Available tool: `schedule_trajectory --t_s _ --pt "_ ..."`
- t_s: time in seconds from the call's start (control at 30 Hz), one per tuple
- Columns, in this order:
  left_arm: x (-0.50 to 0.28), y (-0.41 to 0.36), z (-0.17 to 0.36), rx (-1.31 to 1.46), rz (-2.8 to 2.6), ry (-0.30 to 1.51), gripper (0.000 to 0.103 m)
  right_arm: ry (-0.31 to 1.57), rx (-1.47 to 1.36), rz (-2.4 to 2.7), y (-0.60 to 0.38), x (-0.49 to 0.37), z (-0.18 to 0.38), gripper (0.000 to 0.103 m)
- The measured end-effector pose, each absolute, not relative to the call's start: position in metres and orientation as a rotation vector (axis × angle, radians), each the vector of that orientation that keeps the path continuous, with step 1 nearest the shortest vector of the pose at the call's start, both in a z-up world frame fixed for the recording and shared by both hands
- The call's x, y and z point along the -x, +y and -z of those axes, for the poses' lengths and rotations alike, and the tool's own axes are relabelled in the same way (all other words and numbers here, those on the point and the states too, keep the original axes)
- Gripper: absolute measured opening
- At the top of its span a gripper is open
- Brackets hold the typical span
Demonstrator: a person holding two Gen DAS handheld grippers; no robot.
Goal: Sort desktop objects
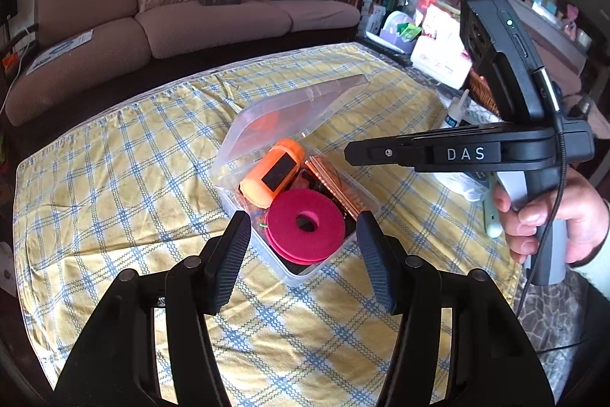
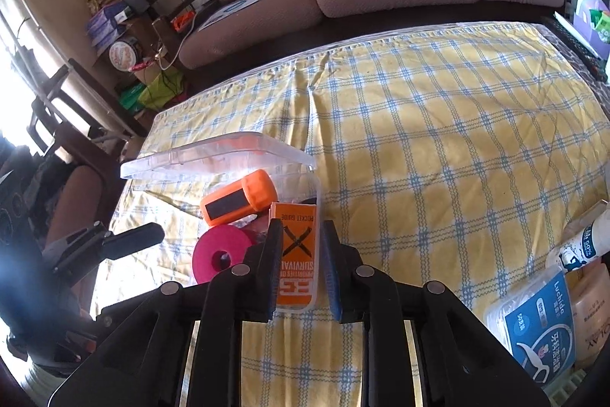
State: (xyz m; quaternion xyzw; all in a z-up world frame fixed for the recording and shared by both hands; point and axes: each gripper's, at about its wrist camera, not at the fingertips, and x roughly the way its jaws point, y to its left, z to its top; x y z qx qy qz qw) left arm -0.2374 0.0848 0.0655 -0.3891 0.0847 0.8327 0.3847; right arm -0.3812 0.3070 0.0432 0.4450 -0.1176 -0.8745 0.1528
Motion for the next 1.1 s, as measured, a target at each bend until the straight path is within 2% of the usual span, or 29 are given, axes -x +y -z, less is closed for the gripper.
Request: schedule_trajectory --t_s 0.2,0.27,0.3,0.33,0.37,0.57,0.8,0.9,1.1 --pt "0.242 0.089 -0.069 0.983 -2.137 0.214 0.054 -0.356 -1.222 2.478 0.291 0.396 -0.047 0.021" --pt "0.246 0.091 -0.069 0.987 -2.146 0.222 0.054 -0.311 -1.182 2.509 0.284 0.400 -0.050 0.021" --pt "0.248 0.092 -0.068 0.991 -2.148 0.225 0.054 -0.282 -1.176 2.514 0.280 0.403 -0.049 0.030" --pt "0.250 0.093 -0.067 0.990 -2.145 0.224 0.054 -0.268 -1.172 2.508 0.277 0.405 -0.048 0.046" --pt "0.251 0.093 -0.067 0.986 -2.145 0.224 0.054 -0.267 -1.164 2.500 0.276 0.405 -0.048 0.048" --pt "0.246 0.088 -0.063 0.975 -2.127 0.229 0.054 -0.154 -1.219 2.546 0.279 0.384 -0.039 0.049" --pt "0.236 0.090 -0.055 0.988 -2.116 0.248 0.054 -0.064 -1.341 2.574 0.270 0.396 -0.023 0.049" --pt "0.233 0.095 -0.050 1.001 -2.111 0.258 0.054 0.002 -1.393 2.567 0.264 0.401 -0.012 0.039" --pt "0.231 0.099 -0.044 1.012 -2.110 0.237 0.054 -0.093 -1.407 2.538 0.273 0.402 -0.013 0.030"
